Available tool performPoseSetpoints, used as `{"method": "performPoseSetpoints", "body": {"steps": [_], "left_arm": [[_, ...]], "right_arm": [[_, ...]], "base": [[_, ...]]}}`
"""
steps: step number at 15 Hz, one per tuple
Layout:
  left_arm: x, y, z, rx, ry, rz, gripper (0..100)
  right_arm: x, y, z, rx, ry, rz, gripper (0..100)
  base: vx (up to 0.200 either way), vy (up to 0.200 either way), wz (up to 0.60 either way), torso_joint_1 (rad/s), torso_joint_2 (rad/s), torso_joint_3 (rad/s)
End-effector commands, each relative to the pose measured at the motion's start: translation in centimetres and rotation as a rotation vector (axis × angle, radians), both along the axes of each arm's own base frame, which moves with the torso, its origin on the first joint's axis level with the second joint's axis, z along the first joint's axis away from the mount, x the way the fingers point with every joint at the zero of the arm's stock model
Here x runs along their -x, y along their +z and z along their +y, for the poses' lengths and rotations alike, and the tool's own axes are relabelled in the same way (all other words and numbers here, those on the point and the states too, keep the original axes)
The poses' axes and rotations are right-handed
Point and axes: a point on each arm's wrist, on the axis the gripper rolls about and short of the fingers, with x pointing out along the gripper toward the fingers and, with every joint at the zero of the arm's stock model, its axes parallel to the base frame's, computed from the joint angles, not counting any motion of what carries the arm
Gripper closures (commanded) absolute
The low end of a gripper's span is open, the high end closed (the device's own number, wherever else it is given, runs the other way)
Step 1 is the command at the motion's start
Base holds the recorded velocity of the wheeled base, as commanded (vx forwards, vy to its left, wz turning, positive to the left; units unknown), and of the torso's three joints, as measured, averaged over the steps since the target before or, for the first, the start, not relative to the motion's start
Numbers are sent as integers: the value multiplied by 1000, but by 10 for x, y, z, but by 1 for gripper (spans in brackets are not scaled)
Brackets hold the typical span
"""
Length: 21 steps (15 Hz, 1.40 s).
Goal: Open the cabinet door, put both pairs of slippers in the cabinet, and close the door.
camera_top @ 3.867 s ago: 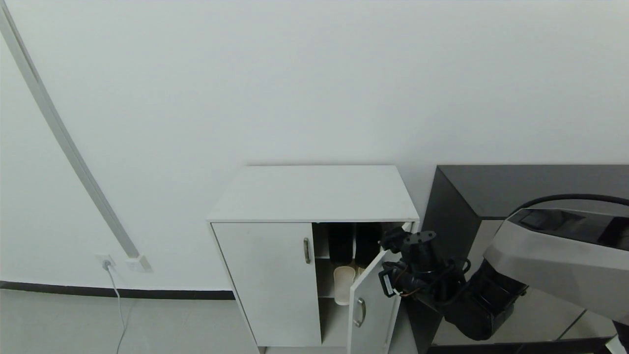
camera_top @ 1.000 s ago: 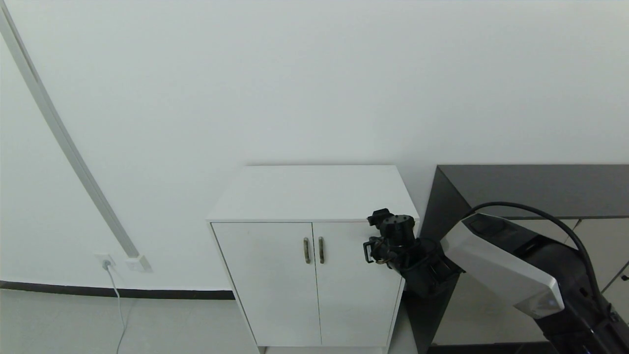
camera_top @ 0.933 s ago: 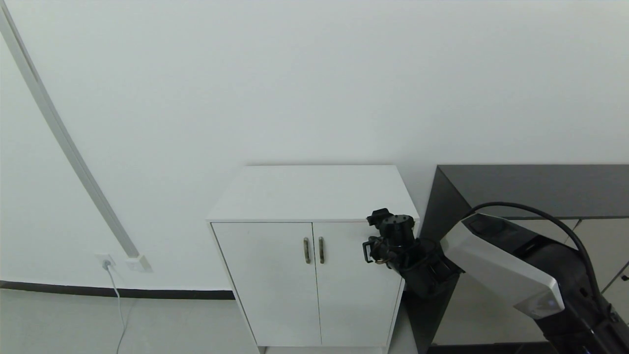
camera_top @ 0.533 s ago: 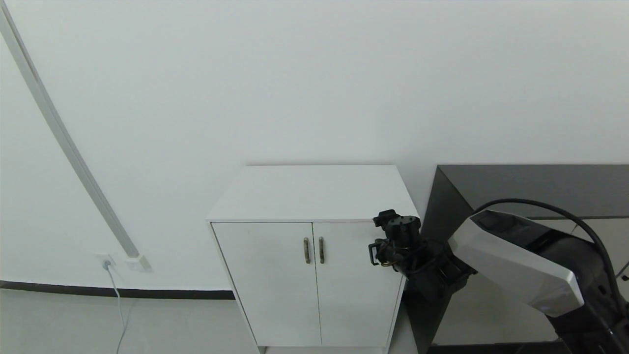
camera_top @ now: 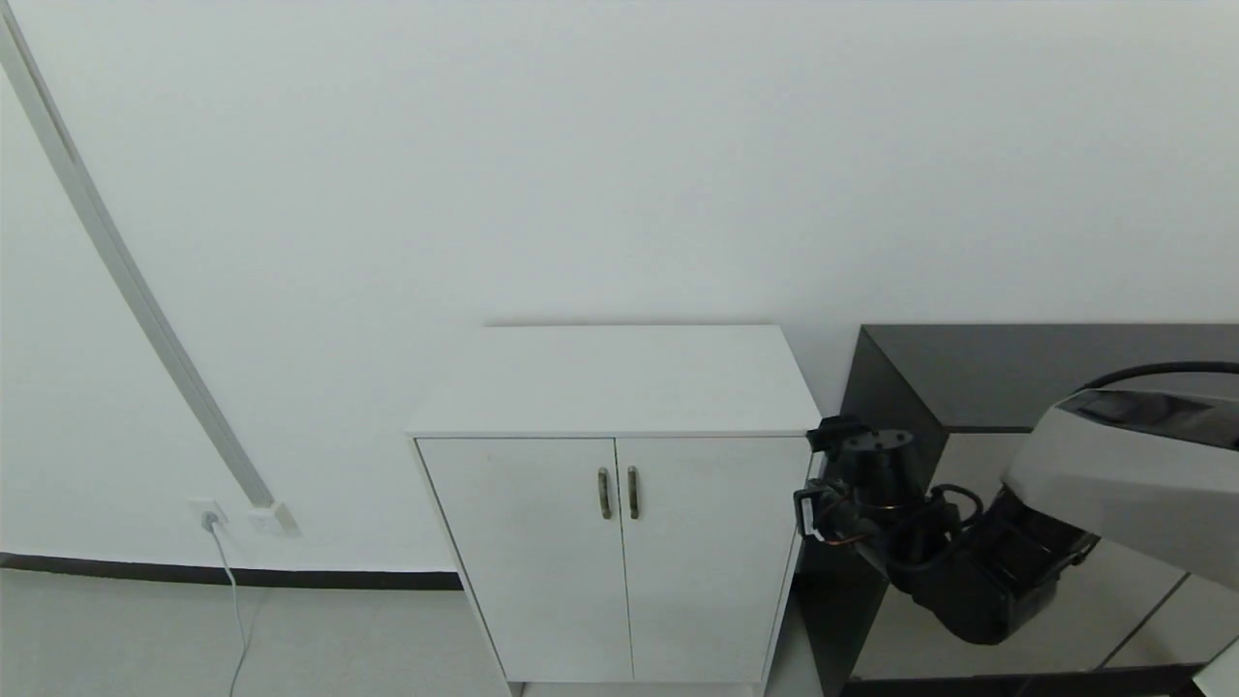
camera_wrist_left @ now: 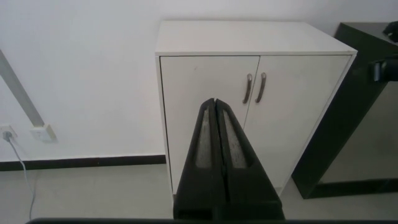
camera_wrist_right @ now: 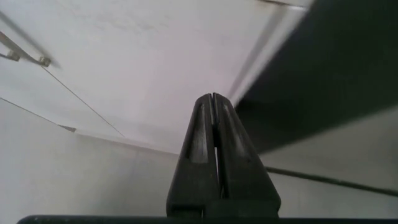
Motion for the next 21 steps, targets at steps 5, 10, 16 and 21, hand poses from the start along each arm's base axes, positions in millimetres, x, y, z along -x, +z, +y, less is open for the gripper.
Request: {"method": "performPoseSetpoints", "body": {"steps": [5,10,16,21], "left_arm": [[0,0,0,1,1,0,100],[0,0,0,-1,1,0,100],[0,0,0,1,2,0,100],[0,0,0,1,2,0,100]], "right_arm": [[68,64,-74,-14,-149,-71,100],[113,74,-107,7,-219,-80,100],[161,77,-129,27,-249,-92,100],[199,78,-144,34,-265,-136,100]], "base": [[0,0,0,0,0,0],[0,0,0,0,0,0],[0,0,0,0,0,0],[0,0,0,0,0,0]]}}
